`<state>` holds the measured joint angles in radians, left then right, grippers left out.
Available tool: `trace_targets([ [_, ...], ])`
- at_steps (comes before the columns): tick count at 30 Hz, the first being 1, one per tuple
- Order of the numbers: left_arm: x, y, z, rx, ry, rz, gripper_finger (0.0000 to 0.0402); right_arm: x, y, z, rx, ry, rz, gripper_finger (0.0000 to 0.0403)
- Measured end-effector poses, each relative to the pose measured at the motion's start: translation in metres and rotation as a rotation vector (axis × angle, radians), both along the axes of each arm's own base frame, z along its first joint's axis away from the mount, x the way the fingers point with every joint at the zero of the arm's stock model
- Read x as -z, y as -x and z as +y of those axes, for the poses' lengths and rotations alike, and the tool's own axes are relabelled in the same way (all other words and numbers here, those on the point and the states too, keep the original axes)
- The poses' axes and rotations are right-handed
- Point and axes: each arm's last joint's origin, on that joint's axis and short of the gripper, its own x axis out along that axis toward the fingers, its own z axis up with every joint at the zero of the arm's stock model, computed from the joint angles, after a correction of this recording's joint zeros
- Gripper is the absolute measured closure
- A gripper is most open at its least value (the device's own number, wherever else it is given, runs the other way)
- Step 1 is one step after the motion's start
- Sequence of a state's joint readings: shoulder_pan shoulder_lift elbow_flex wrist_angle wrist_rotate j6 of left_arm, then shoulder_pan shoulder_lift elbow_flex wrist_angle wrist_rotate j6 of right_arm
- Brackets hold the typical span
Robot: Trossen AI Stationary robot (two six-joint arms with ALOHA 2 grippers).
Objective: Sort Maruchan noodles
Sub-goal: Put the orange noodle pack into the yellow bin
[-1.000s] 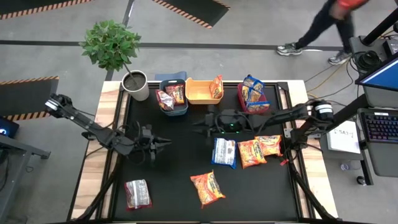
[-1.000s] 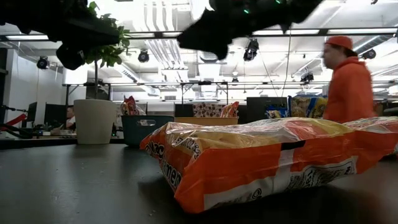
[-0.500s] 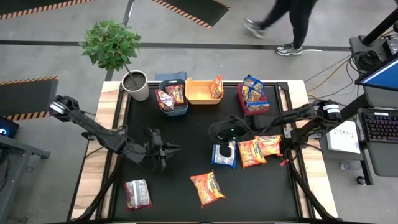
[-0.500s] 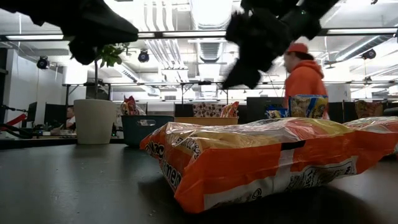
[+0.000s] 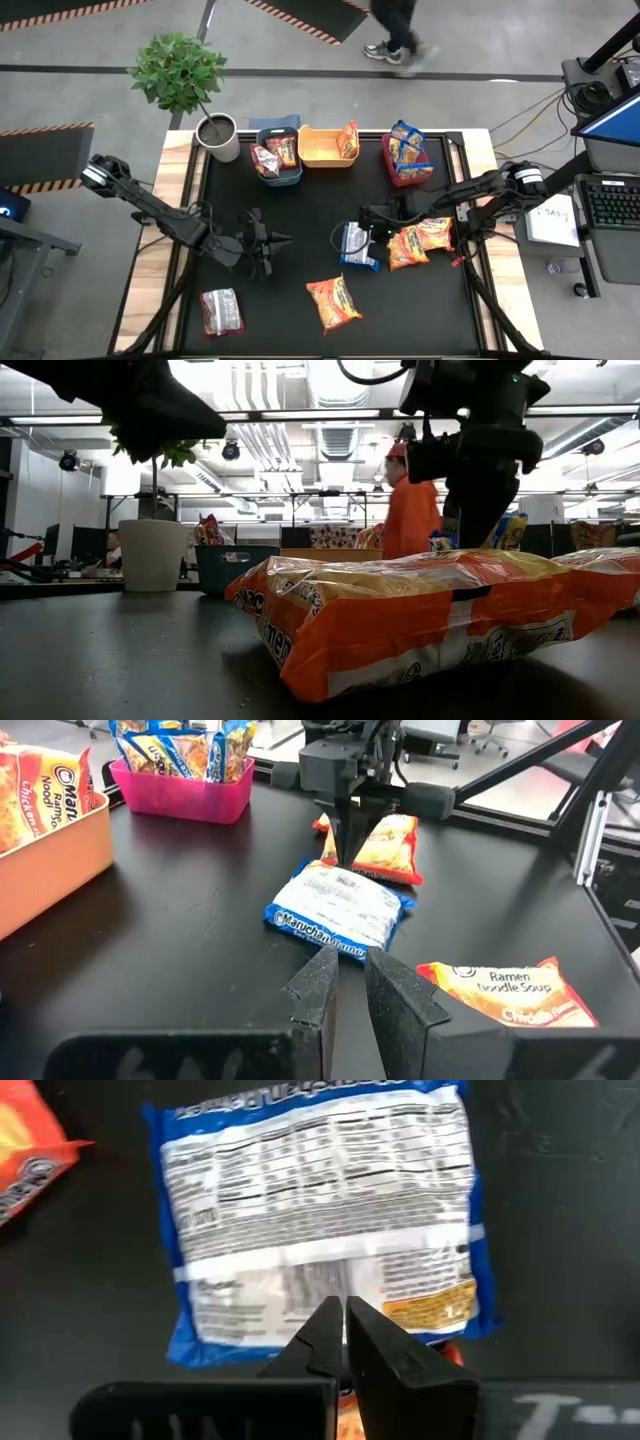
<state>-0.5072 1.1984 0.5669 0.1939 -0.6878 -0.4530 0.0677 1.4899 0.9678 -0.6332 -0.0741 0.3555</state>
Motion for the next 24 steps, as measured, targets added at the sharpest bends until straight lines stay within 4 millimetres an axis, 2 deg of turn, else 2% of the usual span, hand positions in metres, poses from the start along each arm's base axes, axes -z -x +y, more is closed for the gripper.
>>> trace_targets([
  [6,0.004,0.002,0.001,0.0,-0.019,0.034,0.0363,0.006,0.0,-0.003,0.063,0.078,-0.018,0.0394],
  [9,0.007,0.001,0.0,0.005,-0.039,0.047,0.0363,0.004,-0.007,-0.004,0.088,0.117,-0.098,0.0394],
  [13,0.009,0.0,0.0,0.012,-0.063,0.061,0.0363,-0.004,-0.02,-0.002,0.037,0.136,-0.259,0.0394],
  [16,0.007,0.002,-0.001,0.046,-0.033,0.064,0.0363,-0.017,-0.022,-0.001,-0.025,0.162,-0.281,0.0394],
  [20,0.006,0.006,-0.005,0.153,0.059,0.104,0.0363,-0.04,-0.011,-0.002,0.002,0.145,-0.121,0.0394],
  [24,0.008,0.007,-0.005,0.175,0.068,0.123,0.0363,-0.047,0.006,-0.002,0.102,0.124,0.082,0.0394],
])
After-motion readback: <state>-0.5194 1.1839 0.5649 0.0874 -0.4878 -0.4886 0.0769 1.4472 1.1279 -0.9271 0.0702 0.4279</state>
